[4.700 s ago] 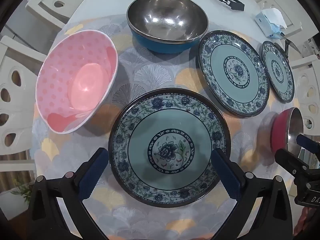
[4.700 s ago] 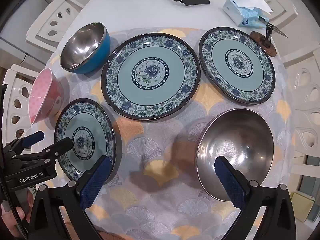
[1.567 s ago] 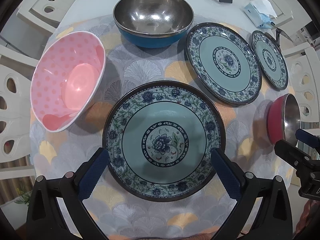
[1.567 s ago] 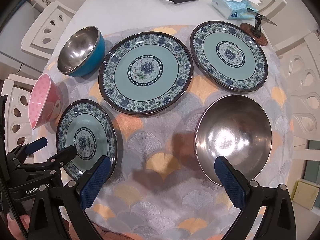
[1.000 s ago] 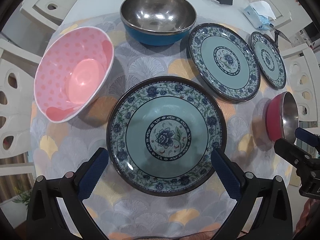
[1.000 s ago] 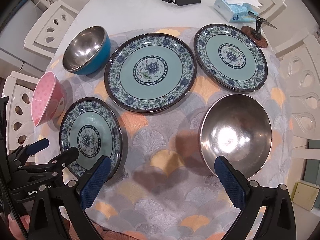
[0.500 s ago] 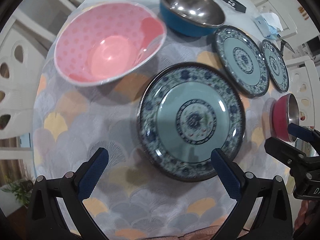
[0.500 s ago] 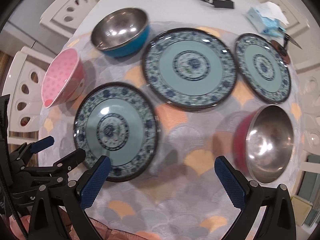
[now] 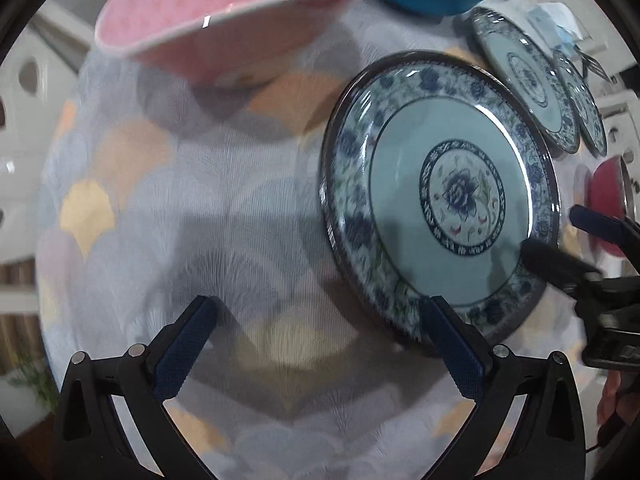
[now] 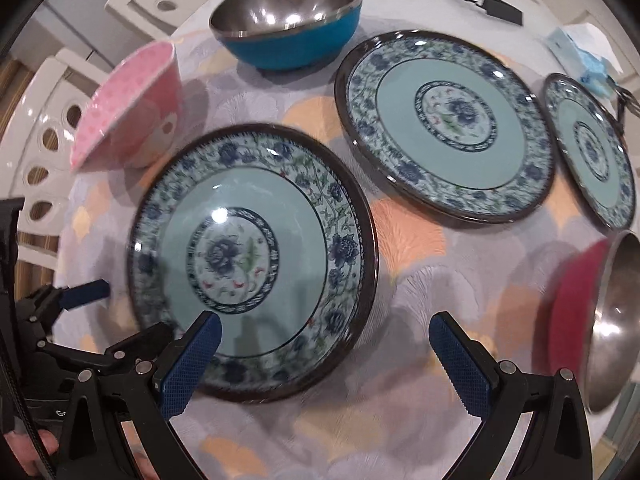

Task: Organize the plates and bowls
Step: 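Close the left gripper on the plate rim while the right gripper grips the opposite rim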

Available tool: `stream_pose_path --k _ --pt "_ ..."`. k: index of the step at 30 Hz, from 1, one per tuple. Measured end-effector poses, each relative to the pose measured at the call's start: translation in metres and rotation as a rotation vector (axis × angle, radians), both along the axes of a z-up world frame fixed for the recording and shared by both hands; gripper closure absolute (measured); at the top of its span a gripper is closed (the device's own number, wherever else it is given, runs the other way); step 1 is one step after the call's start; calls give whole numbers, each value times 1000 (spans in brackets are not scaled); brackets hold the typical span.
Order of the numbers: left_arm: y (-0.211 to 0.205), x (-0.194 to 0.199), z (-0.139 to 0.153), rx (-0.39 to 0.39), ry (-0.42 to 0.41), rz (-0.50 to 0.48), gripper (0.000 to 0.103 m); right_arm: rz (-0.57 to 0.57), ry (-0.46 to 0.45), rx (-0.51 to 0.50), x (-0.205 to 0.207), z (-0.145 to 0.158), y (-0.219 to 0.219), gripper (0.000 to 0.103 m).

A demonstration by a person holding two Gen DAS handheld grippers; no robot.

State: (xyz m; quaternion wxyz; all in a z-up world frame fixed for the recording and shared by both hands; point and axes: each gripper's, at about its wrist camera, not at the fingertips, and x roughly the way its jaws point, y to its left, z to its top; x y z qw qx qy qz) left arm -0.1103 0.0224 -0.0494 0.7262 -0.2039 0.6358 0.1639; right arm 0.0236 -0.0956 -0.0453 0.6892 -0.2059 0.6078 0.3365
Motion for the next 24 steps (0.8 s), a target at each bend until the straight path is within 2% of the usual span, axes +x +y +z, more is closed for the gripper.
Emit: stream_pose_path --k 3,5,7,8,10,11,14,16,24 --pt "-8 3 0 49 -28 -36 0 -3 33 8 4 -21 -5 0" --pt "-13 -2 3 85 -91 -46 0 25 -54 56 -1 -19 -6 0" --pt "-16 -15 5 136 -218 -16 0 41 -146 113 -8 -21 -11 0" --pt "-19 -19 5 171 -266 -8 0 48 -202 154 -15 -21 -16 0" --pt "-30 -35 2 269 -431 -17 0 28 -314 277 -28 -25 -33 0" --pt "-31 -39 0 271 -456 -16 0 21 -357 332 -34 -28 -41 0" --pt "-26 -39 -1 258 -455 -14 0 29 -352 336 -35 -28 -42 0" --pt "-24 -35 -3 259 -453 -14 0 28 -350 336 -32 -28 -58 0" --pt "-22 -33 -3 259 -454 -15 0 29 -355 337 -35 -27 -45 0"
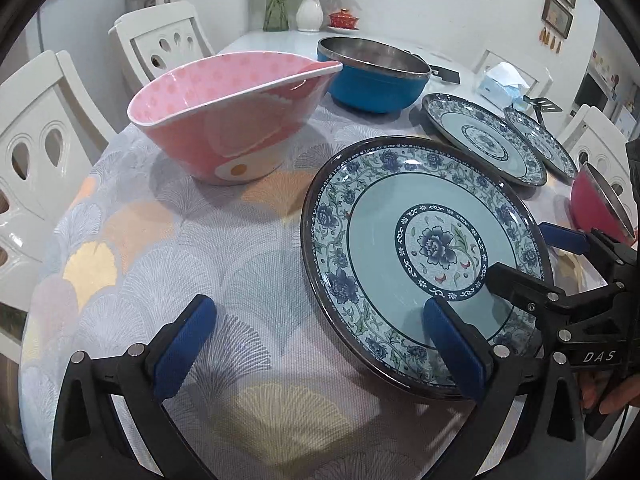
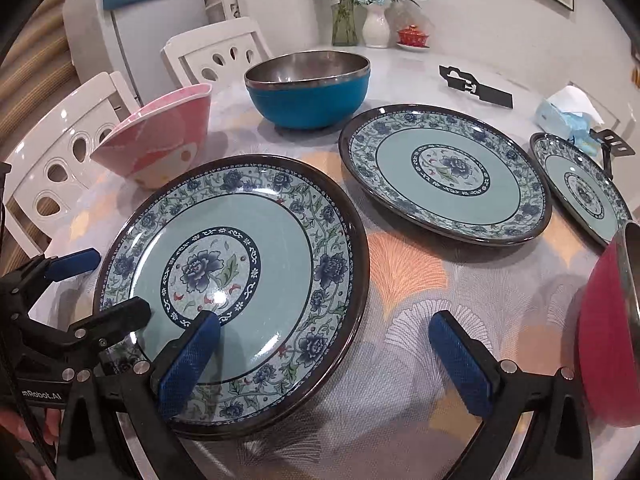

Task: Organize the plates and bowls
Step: 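Close the left gripper on the plate rim while the right gripper grips the opposite rim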

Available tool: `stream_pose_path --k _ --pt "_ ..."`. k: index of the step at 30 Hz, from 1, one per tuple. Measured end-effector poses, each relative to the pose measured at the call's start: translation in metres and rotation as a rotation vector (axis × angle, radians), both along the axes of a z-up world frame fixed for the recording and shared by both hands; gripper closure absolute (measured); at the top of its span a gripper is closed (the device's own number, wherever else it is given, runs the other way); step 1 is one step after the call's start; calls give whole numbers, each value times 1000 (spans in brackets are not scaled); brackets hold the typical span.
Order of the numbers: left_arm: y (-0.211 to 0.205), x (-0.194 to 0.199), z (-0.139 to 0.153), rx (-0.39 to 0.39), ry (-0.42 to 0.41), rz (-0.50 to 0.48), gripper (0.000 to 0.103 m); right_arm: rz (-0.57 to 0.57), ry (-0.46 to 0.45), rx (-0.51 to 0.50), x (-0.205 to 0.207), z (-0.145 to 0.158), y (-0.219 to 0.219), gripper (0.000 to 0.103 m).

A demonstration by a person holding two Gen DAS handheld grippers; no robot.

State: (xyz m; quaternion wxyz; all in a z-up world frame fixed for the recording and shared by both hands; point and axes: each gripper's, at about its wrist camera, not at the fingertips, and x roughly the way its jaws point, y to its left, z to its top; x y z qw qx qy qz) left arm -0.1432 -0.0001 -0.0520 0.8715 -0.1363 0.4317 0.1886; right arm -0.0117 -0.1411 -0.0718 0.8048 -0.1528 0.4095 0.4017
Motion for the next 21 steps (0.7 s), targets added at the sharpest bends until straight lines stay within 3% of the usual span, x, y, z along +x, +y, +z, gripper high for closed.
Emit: stream_pose_path --k 21 --pt "0 1 0 1 -1 -3 0 0 -2 -1 0 0 1 0"
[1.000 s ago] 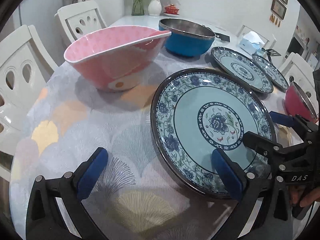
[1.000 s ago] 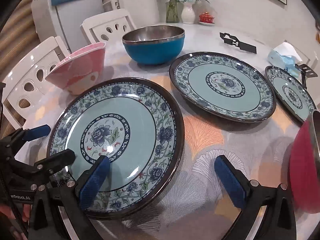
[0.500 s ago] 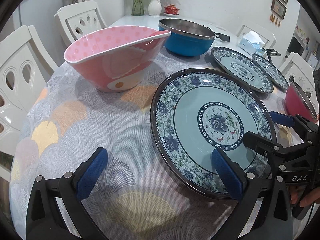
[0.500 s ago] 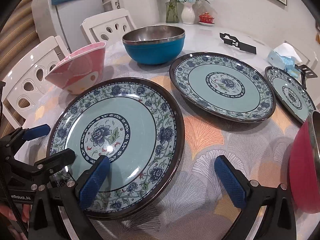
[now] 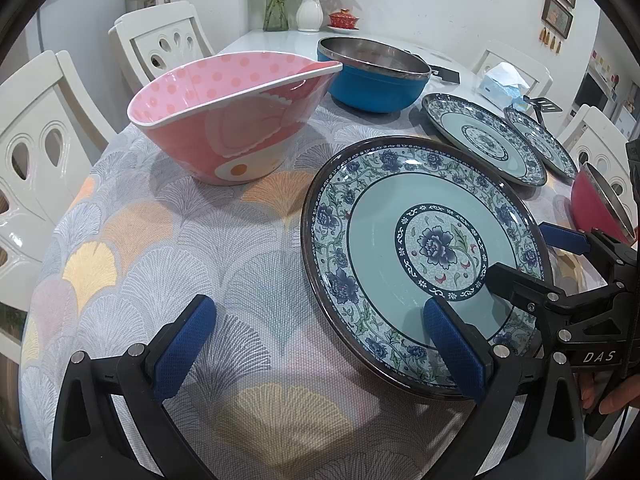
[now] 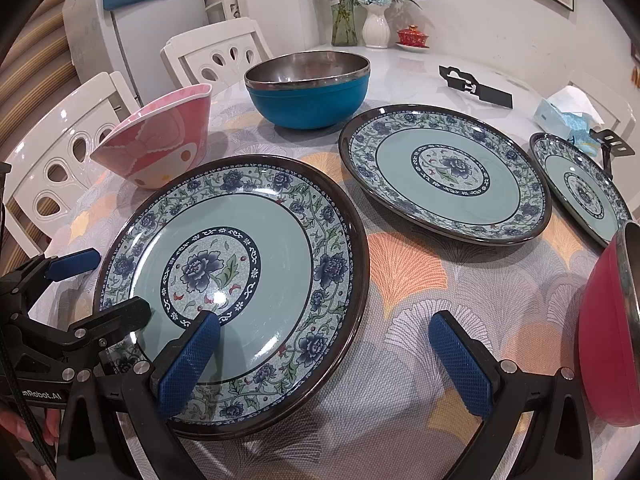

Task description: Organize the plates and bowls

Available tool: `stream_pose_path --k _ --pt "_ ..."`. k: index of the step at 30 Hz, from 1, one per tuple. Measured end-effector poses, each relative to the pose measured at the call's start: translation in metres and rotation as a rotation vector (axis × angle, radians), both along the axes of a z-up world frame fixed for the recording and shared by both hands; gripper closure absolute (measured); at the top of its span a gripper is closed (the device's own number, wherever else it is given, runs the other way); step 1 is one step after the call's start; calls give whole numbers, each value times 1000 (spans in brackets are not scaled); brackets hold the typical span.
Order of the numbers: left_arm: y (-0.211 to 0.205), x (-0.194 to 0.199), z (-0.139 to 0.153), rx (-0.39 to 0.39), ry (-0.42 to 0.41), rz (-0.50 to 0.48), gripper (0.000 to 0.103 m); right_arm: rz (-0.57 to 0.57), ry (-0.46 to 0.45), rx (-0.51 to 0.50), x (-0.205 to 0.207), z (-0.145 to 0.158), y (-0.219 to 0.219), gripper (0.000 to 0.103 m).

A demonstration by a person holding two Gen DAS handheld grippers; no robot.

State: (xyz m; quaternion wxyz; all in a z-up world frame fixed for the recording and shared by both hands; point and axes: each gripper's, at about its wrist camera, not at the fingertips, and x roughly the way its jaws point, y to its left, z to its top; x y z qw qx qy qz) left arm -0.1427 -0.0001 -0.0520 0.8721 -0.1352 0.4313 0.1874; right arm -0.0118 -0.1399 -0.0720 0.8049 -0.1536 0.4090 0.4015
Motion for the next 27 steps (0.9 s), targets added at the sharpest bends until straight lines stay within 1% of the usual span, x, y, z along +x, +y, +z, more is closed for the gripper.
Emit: stream_pose_path --k 27 --pt "1 -1 -1 1 -1 -2 0 1 0 0 0 -2 -2 0"
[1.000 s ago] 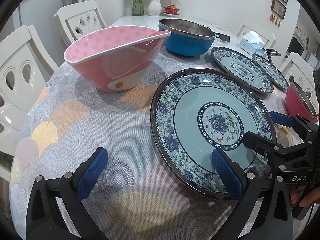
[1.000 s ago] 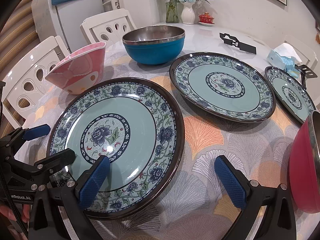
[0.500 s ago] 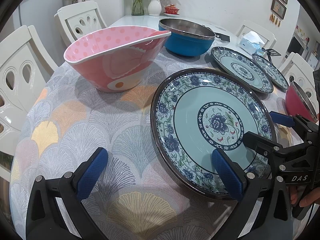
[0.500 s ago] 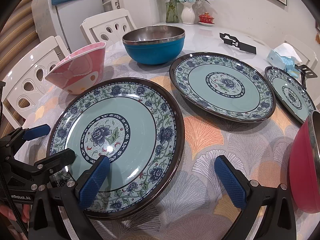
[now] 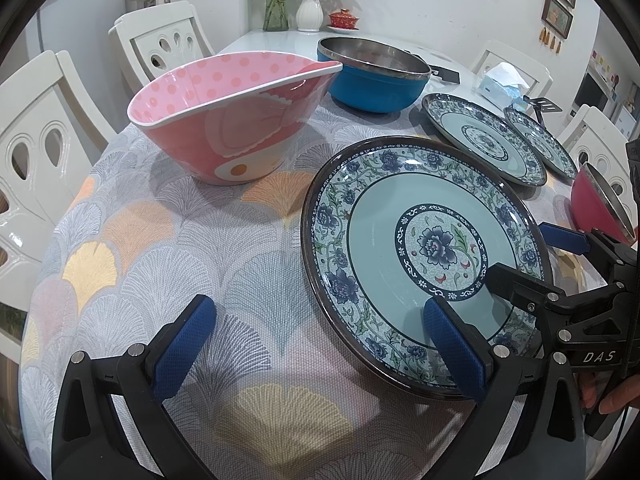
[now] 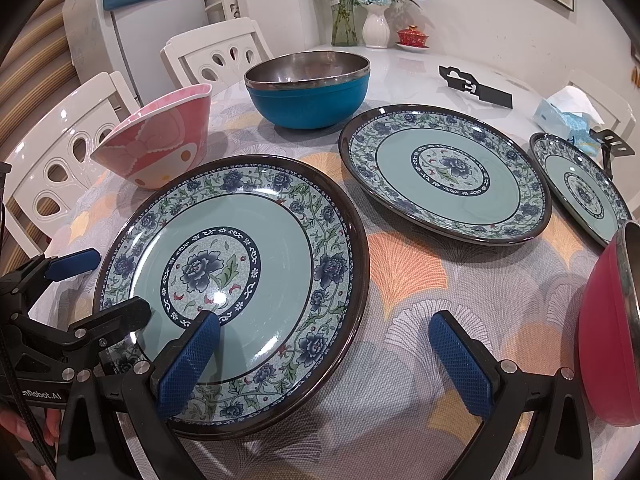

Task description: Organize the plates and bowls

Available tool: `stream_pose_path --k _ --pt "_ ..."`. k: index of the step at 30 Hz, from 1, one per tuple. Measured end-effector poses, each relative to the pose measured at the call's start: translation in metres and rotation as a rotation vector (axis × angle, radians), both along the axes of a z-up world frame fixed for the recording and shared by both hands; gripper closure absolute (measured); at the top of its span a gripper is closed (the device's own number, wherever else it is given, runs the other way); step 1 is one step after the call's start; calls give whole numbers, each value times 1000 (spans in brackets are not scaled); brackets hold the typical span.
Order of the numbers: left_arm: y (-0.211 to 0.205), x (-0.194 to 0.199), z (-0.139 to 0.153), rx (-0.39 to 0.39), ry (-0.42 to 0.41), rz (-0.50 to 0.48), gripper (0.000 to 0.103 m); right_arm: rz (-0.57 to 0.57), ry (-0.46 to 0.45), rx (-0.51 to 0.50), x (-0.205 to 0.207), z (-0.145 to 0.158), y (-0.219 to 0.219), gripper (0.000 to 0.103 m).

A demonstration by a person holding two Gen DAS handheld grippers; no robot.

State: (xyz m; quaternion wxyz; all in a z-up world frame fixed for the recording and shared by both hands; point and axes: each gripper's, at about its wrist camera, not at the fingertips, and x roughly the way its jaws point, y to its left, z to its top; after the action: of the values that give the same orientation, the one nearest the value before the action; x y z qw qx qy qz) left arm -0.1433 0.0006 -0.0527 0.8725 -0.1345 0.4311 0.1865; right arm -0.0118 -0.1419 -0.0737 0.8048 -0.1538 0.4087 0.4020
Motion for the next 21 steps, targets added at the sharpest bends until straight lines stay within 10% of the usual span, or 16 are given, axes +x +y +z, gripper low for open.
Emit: stream_pose_path --k 8,12,17,21 --pt "3 7 3 3 22 -49 0 43 86 -110 10 7 13 3" --pt "9 17 5 -6 50 -93 2 35 102 -112 17 13 14 30" --pt "18 24 12 -35 54 -105 35 47 149 -96 23 18 9 57" --pt "15 30 15 -78 67 -200 42 78 170 -96 22 17 11 59"
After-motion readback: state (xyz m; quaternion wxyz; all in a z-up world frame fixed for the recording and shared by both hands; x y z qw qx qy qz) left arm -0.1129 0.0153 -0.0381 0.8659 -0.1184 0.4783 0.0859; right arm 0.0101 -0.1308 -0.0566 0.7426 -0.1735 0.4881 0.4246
